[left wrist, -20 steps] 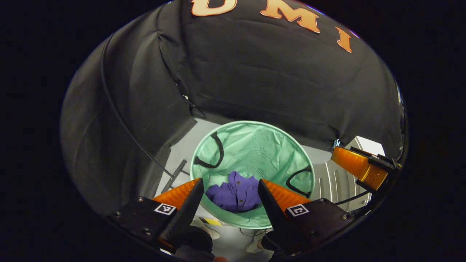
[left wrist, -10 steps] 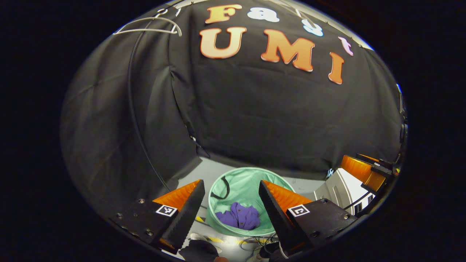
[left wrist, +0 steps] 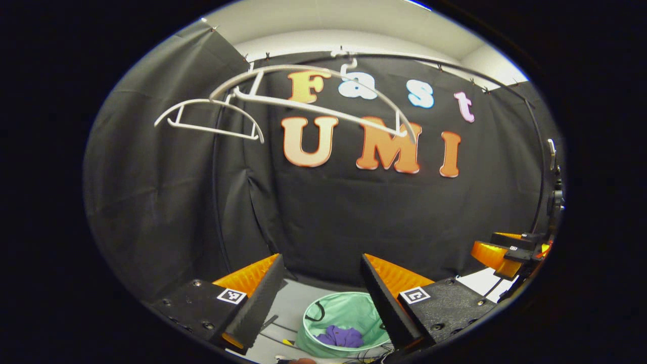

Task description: Grasp the clothes on the hanger with both hands and then place them into the laundry hamper below.

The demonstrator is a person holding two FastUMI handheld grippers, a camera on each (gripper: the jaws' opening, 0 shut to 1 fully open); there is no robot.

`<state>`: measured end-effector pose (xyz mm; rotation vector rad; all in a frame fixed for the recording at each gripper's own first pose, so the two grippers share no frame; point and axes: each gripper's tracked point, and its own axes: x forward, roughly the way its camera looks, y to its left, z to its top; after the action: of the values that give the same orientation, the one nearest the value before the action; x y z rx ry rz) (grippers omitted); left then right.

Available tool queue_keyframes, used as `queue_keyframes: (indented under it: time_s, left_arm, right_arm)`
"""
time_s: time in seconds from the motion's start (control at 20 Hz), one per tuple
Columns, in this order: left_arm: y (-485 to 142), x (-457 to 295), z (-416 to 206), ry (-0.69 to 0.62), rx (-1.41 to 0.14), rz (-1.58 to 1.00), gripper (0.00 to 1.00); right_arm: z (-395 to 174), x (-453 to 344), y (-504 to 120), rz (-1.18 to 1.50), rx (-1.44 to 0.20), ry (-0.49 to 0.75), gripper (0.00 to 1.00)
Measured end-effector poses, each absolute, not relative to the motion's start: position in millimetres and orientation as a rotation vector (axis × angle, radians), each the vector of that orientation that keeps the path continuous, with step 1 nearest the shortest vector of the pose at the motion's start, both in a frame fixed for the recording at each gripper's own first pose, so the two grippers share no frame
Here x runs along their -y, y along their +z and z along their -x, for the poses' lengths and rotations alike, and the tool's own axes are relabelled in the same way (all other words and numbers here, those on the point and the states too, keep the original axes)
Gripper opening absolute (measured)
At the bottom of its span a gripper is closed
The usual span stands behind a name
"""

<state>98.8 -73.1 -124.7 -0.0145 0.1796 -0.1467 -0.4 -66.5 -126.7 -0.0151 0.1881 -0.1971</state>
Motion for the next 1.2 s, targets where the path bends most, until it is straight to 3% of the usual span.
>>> queue_keyframes:
  time_s: [0.45, 1.2]
  left_arm:
    - [-27, 33, -61, -0.069, 0.014, 0.009, 0.93]
    - [-28, 48, -56, -0.091, 0.024, 0.019, 0.93]
  right_arm:
    - [32, 58, -50, 0.02, -0.057, -0.173, 0.89]
    - [33, 62, -47, 0.026, -0.035, -0.175, 0.89]
